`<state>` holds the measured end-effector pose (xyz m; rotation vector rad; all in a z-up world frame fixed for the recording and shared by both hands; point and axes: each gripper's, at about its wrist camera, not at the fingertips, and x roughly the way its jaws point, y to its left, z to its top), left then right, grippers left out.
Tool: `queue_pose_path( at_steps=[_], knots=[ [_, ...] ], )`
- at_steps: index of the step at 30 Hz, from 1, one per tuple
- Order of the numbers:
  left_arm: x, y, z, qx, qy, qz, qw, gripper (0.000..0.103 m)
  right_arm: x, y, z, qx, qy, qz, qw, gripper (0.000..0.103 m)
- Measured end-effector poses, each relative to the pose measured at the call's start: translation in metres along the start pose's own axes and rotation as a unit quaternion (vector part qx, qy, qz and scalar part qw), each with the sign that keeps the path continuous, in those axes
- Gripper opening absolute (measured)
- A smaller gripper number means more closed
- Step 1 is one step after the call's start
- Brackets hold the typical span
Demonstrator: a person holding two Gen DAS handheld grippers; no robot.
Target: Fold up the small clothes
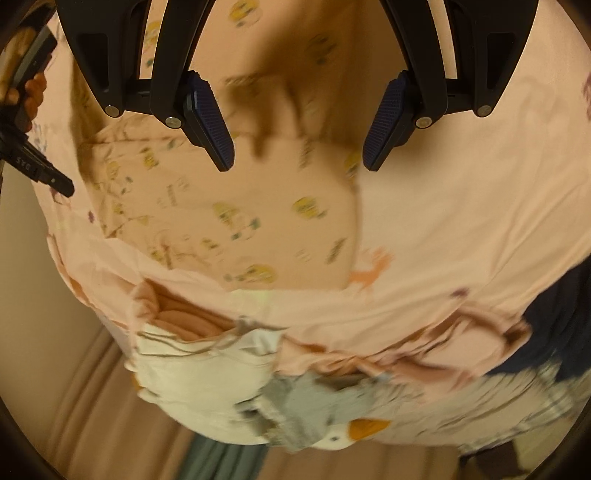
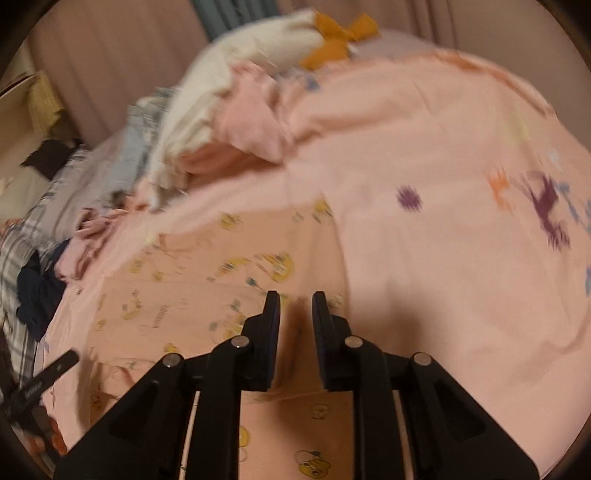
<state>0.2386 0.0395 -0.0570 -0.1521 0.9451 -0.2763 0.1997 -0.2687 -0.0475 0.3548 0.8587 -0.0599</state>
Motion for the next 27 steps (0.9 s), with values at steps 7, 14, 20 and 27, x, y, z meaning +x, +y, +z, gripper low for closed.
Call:
queue_pose_path(
  at_steps=[7, 14, 20, 27],
  knots=[
    [0.031, -0.017, -0.002, 0.038, 0.024, -0.002, 0.999, 0.059, 0.039, -0.003, -0.022, 0.004, 0.089, 0.011, 0.996, 0.018],
    [0.035, 0.004, -0.008, -0.009, 0.059, -0.02, 0.998, 0.058, 0.028, -0.018, -0.029, 0.03, 0.094, 0.014, 0.995, 0.02],
    [-0.022, 0.027, -0.032, -0.039, 0.05, -0.053, 0.9966, 0.063, -0.036, -0.028, -0.047, 0.043, 0.055, 0.069, 0.995, 0.051],
    [-0.067, 0.068, -0.087, -0.102, 0.06, -0.107, 0.9871, 0.065, -0.091, -0.07, -0.107, 0.09, 0.065, 0.089, 0.99, 0.052]
  ],
)
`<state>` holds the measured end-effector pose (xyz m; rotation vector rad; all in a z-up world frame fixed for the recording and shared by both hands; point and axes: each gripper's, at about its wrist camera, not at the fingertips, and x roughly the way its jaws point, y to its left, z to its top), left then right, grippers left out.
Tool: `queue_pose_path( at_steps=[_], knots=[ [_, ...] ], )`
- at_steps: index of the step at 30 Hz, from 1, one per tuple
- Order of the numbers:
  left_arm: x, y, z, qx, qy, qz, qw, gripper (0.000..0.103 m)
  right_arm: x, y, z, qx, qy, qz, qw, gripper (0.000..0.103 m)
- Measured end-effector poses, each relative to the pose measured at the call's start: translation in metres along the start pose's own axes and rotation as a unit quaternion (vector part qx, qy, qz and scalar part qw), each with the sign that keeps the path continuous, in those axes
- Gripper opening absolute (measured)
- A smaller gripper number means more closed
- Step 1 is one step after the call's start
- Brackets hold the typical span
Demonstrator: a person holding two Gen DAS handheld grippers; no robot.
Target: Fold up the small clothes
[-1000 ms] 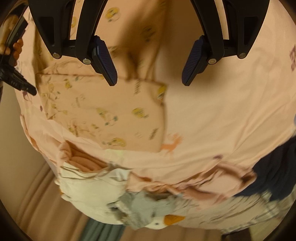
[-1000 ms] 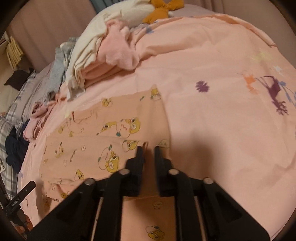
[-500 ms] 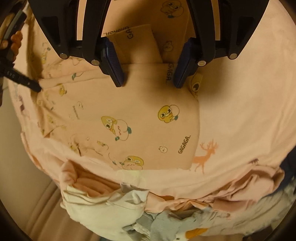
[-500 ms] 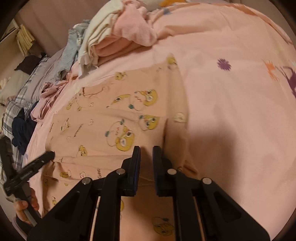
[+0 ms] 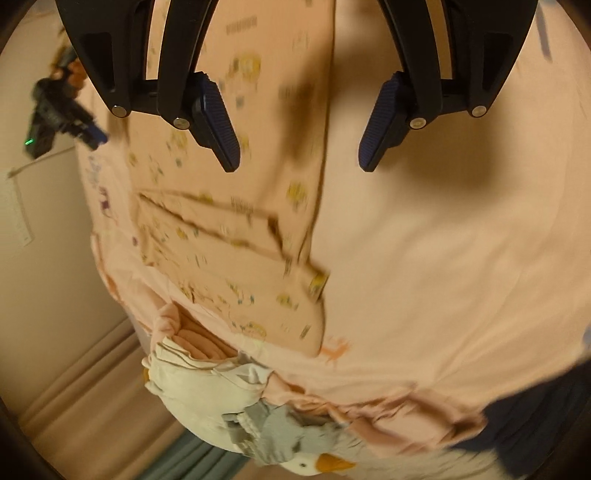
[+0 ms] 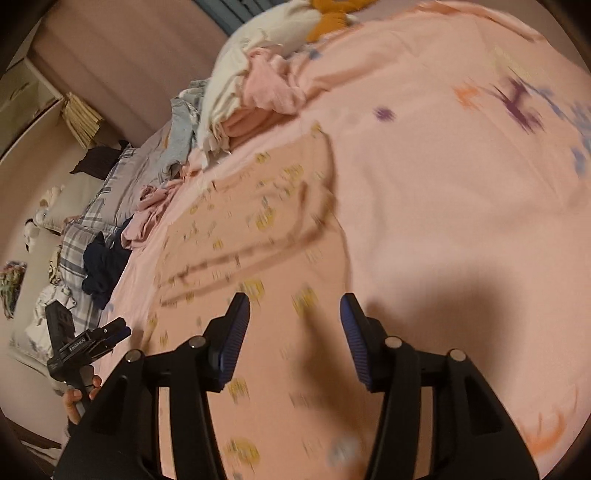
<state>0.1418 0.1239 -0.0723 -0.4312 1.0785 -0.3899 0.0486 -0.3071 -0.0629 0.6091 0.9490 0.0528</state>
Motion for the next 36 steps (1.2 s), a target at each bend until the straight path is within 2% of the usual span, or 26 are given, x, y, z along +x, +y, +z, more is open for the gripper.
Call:
queue_pose_path(
  at_steps=[2, 5, 9, 15, 23, 29, 36],
  knots=[
    [-0.004, 0.01, -0.018, -0.025, 0.019, -0.043, 0.9986, 0.065, -0.01, -0.011, -0.017, 0.016, 0.009, 0.008, 1.0, 0.052],
    [-0.008, 0.015, -0.041, -0.044, 0.032, -0.081, 0.9952, 0.065, -0.018, -0.026, -0.042, 0.047, 0.028, 0.034, 0.998, 0.052],
    [-0.01, 0.015, -0.065, -0.037, 0.045, -0.075, 0.9955, 0.065, -0.021, -0.035, -0.071, 0.065, 0.052, 0.049, 0.995, 0.052],
    [-0.013, 0.017, -0.091, -0.045, 0.055, -0.113, 0.9911, 0.065, -0.02, -0.031, -0.095, 0.068, 0.068, 0.082, 0.992, 0.053],
    [0.008, 0.0, -0.085, -0.047, 0.074, -0.144, 0.9857, 0.065, 0.003, -0.02, -0.087, 0.066, 0.076, 0.108, 0.989, 0.053],
    [0.021, -0.009, -0.074, -0.045, 0.077, -0.151, 0.9845, 0.065, 0.014, -0.016, -0.075, 0.062, 0.078, 0.112, 0.989, 0.051],
    [0.011, 0.001, -0.086, -0.051, 0.081, -0.168, 0.9812, 0.065, 0.006, -0.021, -0.082, 0.059, 0.085, 0.116, 0.988, 0.051]
  ],
)
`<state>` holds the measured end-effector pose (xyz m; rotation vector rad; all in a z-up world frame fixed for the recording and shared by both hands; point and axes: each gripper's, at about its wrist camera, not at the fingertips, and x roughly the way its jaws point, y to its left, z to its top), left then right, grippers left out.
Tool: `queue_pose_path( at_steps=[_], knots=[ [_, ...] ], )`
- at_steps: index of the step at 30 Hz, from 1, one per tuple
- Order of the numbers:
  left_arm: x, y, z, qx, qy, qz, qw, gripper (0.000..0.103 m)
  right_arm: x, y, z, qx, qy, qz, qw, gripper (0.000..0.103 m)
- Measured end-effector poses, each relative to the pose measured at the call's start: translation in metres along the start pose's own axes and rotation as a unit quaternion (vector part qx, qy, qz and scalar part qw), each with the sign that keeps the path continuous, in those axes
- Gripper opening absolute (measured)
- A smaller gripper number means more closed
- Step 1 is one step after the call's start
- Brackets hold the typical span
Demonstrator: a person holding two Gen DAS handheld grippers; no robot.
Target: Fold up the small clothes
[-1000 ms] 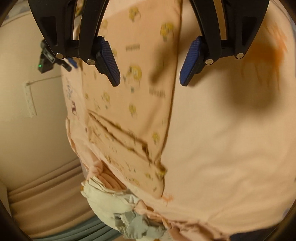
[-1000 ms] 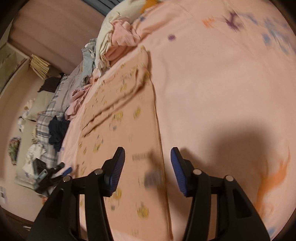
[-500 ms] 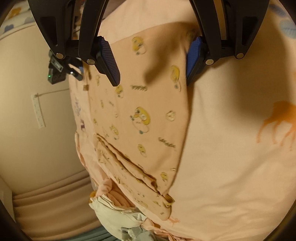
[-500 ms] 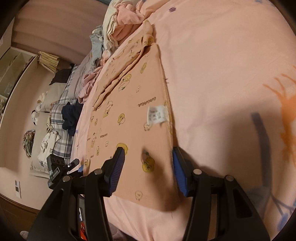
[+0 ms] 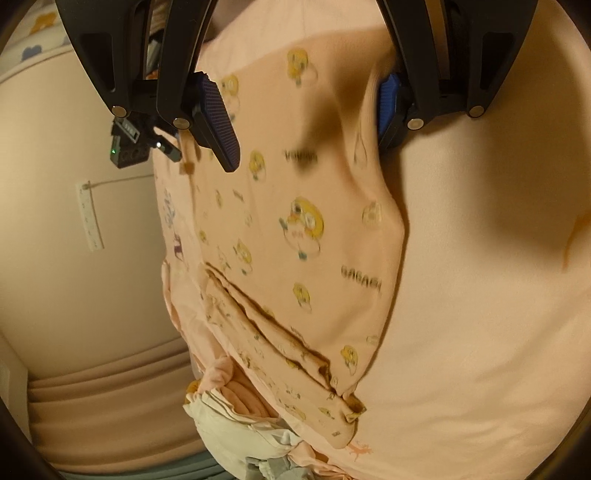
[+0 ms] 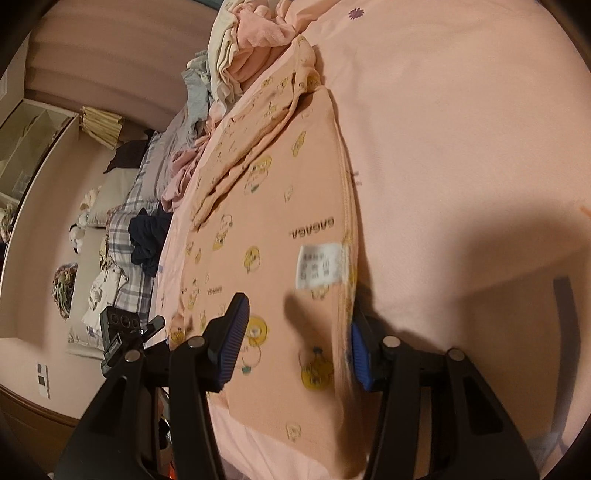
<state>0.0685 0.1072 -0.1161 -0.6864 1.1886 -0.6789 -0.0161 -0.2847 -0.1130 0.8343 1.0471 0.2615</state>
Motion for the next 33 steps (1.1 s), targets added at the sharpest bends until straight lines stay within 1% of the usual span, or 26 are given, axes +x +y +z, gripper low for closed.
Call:
queue_pose_path(
  at_steps=[5, 8, 14, 16, 18, 21, 23, 24, 26, 27, 28, 29, 31, 33],
  knots=[
    [-0.007, 0.005, -0.018, -0.007, 0.017, -0.025, 0.9995, 0.065, -0.011, -0.007, -0.018, 0.004, 0.011, 0.018, 1.0, 0.051],
    [-0.002, 0.003, -0.013, -0.017, 0.018, -0.032, 0.9992, 0.065, -0.007, -0.008, -0.017, 0.013, 0.011, 0.024, 1.0, 0.051],
    [0.014, -0.003, 0.002, -0.03, 0.002, -0.041, 0.9987, 0.065, 0.009, -0.003, -0.001, 0.017, 0.004, 0.028, 0.999, 0.051],
    [0.015, -0.006, 0.002, -0.027, 0.001, -0.036, 0.999, 0.065, 0.01, -0.002, 0.001, 0.017, 0.002, 0.028, 0.999, 0.051],
    [0.012, -0.007, -0.002, -0.017, 0.001, -0.02, 0.9997, 0.062, 0.007, -0.001, -0.002, 0.011, 0.0, 0.023, 1.0, 0.048],
    [0.006, -0.002, -0.009, -0.016, 0.002, -0.01, 0.9998, 0.051, 0.002, -0.003, -0.009, 0.0, 0.004, 0.019, 1.0, 0.042],
    [0.004, 0.004, -0.011, -0.025, 0.002, -0.003, 0.9997, 0.038, 0.0, -0.006, -0.011, 0.0, 0.005, 0.017, 1.0, 0.033],
    [0.005, 0.007, -0.01, -0.03, 0.002, 0.0, 0.9996, 0.035, 0.0, -0.008, -0.012, -0.001, 0.004, 0.014, 1.0, 0.031],
    [0.009, 0.01, -0.007, -0.039, 0.002, 0.011, 0.9992, 0.021, 0.003, -0.009, -0.01, 0.002, 0.004, 0.005, 1.0, 0.02],
    [0.011, 0.01, -0.006, -0.043, 0.001, 0.017, 0.9989, 0.017, 0.005, -0.01, -0.009, 0.004, 0.002, -0.001, 1.0, 0.017],
    [0.012, 0.01, -0.005, -0.047, -0.001, 0.021, 0.9987, 0.01, 0.007, -0.01, -0.008, 0.003, 0.001, -0.004, 1.0, 0.013],
    [0.011, 0.012, -0.005, -0.052, -0.005, 0.025, 0.9983, 0.007, 0.008, -0.008, -0.007, 0.0, -0.002, -0.01, 1.0, 0.011],
    [0.01, 0.013, -0.005, -0.059, -0.012, 0.023, 0.9979, 0.005, 0.008, -0.005, -0.006, -0.011, -0.007, -0.021, 1.0, 0.008],
    [0.006, 0.011, -0.007, -0.055, -0.019, 0.022, 0.9981, 0.004, 0.006, -0.002, -0.006, -0.019, -0.013, -0.021, 1.0, 0.006]
  ],
)
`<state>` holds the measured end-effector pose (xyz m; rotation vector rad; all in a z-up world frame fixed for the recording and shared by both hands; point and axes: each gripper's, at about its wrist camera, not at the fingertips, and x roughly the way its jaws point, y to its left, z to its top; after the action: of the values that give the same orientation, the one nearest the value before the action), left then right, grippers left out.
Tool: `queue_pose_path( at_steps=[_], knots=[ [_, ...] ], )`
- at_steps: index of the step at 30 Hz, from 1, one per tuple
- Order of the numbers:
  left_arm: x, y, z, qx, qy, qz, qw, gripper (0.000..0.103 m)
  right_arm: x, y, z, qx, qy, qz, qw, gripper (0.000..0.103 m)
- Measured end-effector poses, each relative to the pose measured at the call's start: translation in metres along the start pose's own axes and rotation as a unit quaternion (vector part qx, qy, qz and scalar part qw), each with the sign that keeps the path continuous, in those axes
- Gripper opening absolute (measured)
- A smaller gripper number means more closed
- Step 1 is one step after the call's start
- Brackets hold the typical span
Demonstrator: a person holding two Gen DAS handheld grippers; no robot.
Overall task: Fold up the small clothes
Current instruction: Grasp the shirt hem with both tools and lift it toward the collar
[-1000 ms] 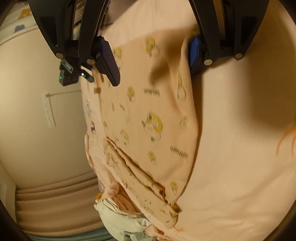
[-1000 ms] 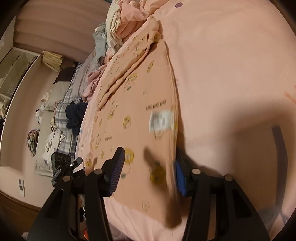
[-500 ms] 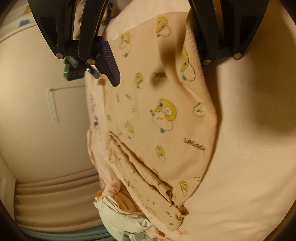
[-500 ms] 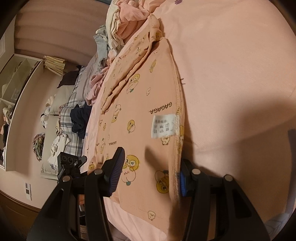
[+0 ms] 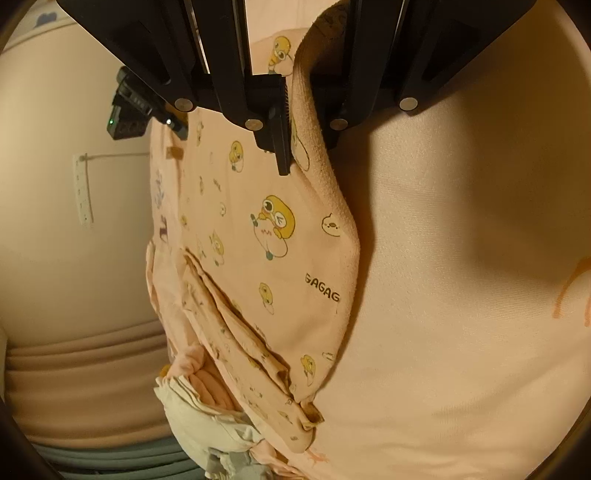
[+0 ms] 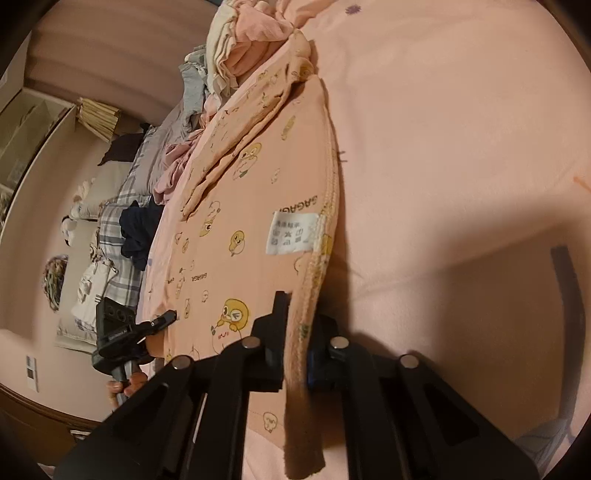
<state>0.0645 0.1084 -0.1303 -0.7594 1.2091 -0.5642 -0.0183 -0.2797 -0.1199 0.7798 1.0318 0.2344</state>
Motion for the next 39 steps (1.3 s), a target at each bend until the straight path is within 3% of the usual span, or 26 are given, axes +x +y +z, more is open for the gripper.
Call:
queue_pose_path(
  at_steps=[10, 14, 17, 21, 26, 39],
  knots=[
    [-0.04, -0.038, -0.002, 0.064, -0.043, -0.099, 0.9921, 0.0, -0.032, 0.019, 0.0, -0.012, -0.068, 0.096, 0.993, 0.004],
    [-0.031, -0.04, 0.008, 0.053, -0.042, -0.097, 0.9929, 0.0, -0.027, 0.031, 0.003, -0.025, -0.067, 0.087, 0.994, 0.004],
    [-0.036, -0.048, 0.005, 0.068, -0.056, -0.119, 0.989, 0.0, -0.029, 0.037, 0.003, -0.035, -0.078, 0.099, 0.991, 0.004],
    [-0.048, -0.061, 0.0, 0.101, -0.07, -0.118, 0.9853, 0.0, -0.043, 0.045, 0.003, -0.052, -0.105, 0.12, 0.986, 0.004],
    [-0.063, -0.067, -0.001, 0.109, -0.092, -0.142, 0.9794, 0.0, -0.057, 0.051, 0.003, -0.058, -0.132, 0.131, 0.981, 0.003],
    [-0.092, -0.079, -0.024, 0.123, -0.091, -0.152, 0.9766, 0.0, -0.099, 0.064, -0.017, -0.083, -0.145, 0.146, 0.975, 0.003]
  ],
)
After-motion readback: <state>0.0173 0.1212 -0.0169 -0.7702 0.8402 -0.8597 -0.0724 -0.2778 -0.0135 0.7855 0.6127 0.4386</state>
